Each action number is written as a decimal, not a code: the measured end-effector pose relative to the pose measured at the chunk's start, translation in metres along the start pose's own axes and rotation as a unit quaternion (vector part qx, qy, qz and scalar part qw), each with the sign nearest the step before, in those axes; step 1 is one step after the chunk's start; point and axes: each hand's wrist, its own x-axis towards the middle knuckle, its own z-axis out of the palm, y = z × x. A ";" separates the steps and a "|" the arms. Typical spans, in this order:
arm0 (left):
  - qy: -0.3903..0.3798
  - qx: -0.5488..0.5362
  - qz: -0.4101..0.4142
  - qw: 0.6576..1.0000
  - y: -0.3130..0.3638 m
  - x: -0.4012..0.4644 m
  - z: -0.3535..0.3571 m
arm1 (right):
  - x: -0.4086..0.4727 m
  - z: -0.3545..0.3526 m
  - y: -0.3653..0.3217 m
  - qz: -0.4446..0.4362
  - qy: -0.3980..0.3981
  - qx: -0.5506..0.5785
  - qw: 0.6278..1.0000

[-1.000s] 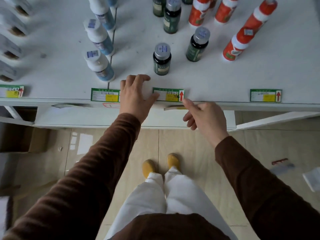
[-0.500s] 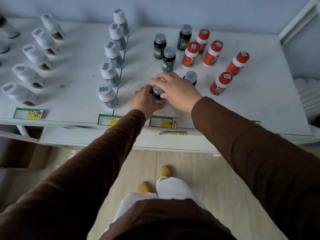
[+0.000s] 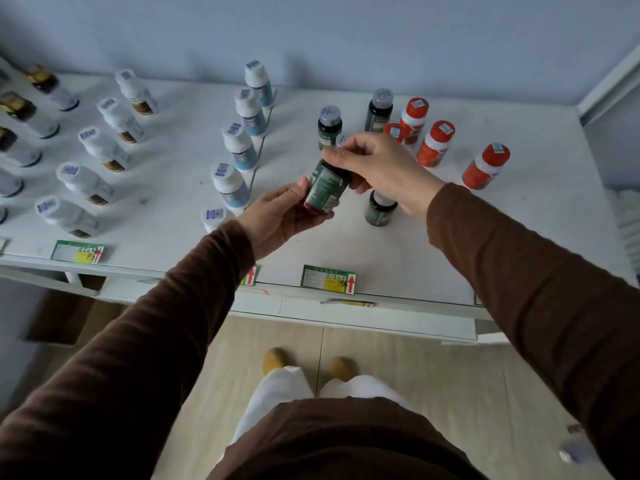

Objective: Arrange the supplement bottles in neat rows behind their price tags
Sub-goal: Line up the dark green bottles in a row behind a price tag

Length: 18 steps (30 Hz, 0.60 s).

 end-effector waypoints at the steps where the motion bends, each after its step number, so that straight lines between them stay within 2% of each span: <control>1: -0.009 -0.005 -0.007 1.000 0.000 0.000 0.001 | -0.001 -0.001 0.000 -0.001 0.004 -0.001 1.000; 5: -0.031 -0.003 -0.016 0.999 0.003 -0.001 -0.005 | -0.001 0.004 0.000 0.001 0.014 -0.039 0.999; 8: -0.020 0.097 0.013 0.995 0.002 0.000 -0.003 | -0.005 0.005 0.003 -0.019 0.006 -0.111 0.994; 12: 0.048 0.315 0.042 0.947 -0.010 -0.001 -0.001 | -0.018 0.015 0.014 -0.093 -0.030 -0.233 0.968; 18: 0.067 0.483 0.027 0.873 -0.027 -0.004 -0.017 | -0.030 0.033 0.041 -0.115 -0.108 -0.338 0.928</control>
